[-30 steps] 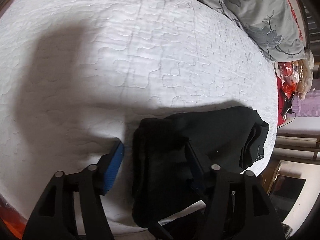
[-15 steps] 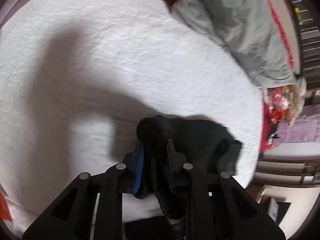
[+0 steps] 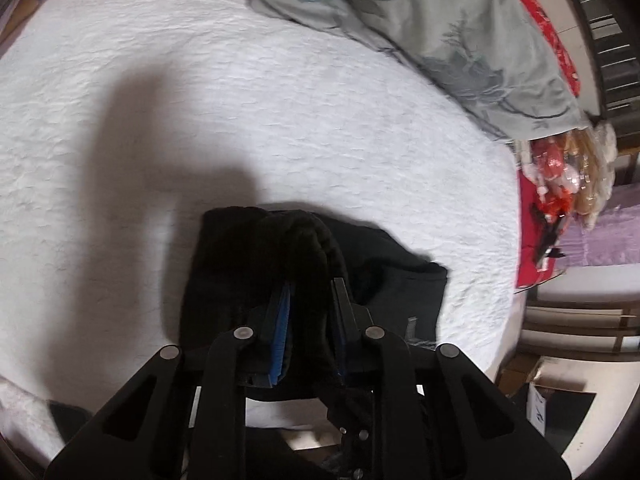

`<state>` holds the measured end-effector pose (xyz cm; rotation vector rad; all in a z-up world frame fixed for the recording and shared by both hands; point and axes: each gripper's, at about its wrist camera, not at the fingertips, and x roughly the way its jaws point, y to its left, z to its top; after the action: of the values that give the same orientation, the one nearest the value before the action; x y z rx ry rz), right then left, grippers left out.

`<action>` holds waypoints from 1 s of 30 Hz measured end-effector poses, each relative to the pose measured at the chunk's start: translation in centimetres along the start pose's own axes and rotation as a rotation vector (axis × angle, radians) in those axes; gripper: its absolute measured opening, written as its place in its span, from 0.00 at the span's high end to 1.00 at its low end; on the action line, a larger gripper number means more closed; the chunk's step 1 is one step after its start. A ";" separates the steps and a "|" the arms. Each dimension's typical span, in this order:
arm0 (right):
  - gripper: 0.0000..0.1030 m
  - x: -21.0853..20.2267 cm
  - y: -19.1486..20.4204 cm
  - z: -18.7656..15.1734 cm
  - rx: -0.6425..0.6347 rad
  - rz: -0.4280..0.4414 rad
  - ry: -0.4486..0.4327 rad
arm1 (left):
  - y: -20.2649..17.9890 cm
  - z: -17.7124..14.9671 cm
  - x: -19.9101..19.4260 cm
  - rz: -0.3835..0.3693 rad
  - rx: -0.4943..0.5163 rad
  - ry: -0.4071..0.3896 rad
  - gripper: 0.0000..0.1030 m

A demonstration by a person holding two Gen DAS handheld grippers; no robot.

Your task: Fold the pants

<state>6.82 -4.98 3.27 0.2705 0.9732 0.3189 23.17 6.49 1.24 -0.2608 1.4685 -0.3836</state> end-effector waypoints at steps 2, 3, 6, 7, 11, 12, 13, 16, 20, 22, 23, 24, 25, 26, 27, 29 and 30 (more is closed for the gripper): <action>0.94 0.9 1.5 -0.1 -0.030 0.035 0.007 | 1.6 -0.1 -0.6 0.044 -0.005 -0.010 0.83; 0.92 1.7 2.7 -0.3 -0.050 0.057 0.022 | 3.1 -0.1 -0.9 0.050 -0.023 -0.021 0.83; 0.88 4.2 5.8 -0.2 -0.081 0.136 0.059 | 8.1 0.1 -1.9 0.039 -0.093 -0.047 0.83; 0.81 4.6 6.3 -0.1 -0.078 0.142 0.059 | 9.4 0.2 -2.0 0.039 -0.106 -0.047 0.83; 0.42 5.8 7.3 -0.5 -0.110 0.083 0.055 | 13.7 0.7 -0.9 -0.013 -0.119 -0.007 0.83; 0.42 6.3 7.4 -0.4 -0.110 0.073 0.063 | 14.3 0.7 -0.5 -0.024 -0.114 0.005 0.83; 0.42 6.8 7.7 -0.6 -0.111 0.068 0.074 | 14.6 0.8 -0.2 -0.029 -0.113 0.012 0.83; 0.42 8.5 9.0 -1.4 -0.173 0.014 0.100 | 15.3 1.1 0.8 -0.052 -0.086 0.029 0.83; 0.41 9.5 11.6 -2.8 -0.304 -0.064 0.072 | 16.3 1.4 0.9 -0.118 -0.063 0.036 0.81; 0.41 10.0 12.8 -3.1 -0.368 -0.107 0.051 | 16.8 1.6 0.8 -0.113 -0.042 0.037 0.68; 0.41 10.3 13.6 -3.3 -0.403 -0.123 0.038 | 16.8 1.7 0.7 -0.089 -0.028 0.031 0.64; 0.40 10.6 14.3 -3.5 -0.435 -0.143 0.027 | 16.8 1.8 0.6 -0.080 -0.016 0.024 0.64; 0.37 10.9 14.7 -3.6 -0.451 -0.152 0.021 | 16.8 1.7 0.4 -0.082 -0.003 0.020 0.64; 0.37 11.3 15.2 -3.7 -0.472 -0.163 0.015 | 16.9 1.7 0.1 -0.089 0.006 0.011 0.64; 0.37 11.6 15.5 -3.9 -0.482 -0.182 0.010 | 16.8 1.7 -0.1 -0.095 0.018 -0.003 0.63; 0.37 12.4 15.6 -3.7 -0.481 -0.200 0.006 | 16.6 1.9 0.4 -0.096 0.035 0.012 0.52; 0.37 12.8 15.4 -3.6 -0.473 -0.214 0.002 | 16.2 2.0 0.9 -0.093 0.058 0.031 0.52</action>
<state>8.32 14.41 -2.77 -0.2633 0.8907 0.3423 26.68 20.75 -5.91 -0.2779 1.4771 -0.5064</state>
